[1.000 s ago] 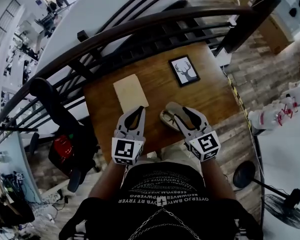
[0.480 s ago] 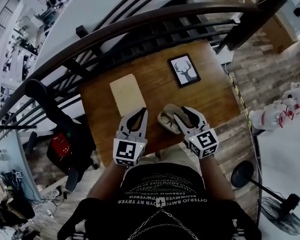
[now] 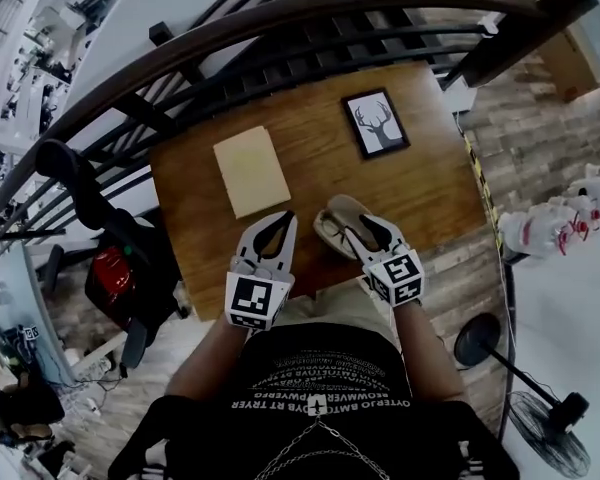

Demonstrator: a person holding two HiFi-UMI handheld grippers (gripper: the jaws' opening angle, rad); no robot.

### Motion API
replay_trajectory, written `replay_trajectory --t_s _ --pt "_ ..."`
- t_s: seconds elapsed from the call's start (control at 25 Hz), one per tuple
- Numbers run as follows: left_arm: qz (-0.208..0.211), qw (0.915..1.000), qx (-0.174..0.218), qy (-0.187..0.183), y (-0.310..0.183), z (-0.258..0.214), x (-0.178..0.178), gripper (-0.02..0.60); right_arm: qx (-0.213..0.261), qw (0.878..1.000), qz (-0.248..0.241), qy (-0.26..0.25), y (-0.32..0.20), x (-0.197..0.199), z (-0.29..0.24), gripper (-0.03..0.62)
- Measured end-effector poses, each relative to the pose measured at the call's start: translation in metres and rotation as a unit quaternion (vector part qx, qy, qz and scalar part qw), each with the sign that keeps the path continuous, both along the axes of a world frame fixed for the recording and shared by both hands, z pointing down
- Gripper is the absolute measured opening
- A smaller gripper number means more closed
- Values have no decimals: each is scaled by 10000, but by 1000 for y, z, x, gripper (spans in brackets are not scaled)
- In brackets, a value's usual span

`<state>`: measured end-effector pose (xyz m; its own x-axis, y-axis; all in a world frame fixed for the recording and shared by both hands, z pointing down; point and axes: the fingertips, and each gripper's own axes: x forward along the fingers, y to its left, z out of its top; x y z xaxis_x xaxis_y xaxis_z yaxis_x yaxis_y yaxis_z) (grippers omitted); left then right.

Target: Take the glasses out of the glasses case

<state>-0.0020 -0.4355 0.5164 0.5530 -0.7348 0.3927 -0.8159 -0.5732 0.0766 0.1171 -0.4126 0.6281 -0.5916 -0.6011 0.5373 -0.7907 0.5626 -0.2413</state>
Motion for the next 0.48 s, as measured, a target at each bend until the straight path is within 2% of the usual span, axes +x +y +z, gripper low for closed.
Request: replay_trajectory --t_s 0.48 --pt "-85 9998 -151 -21 2 22 -3 29 -586 9971 -311 370 14 -2 84 149"
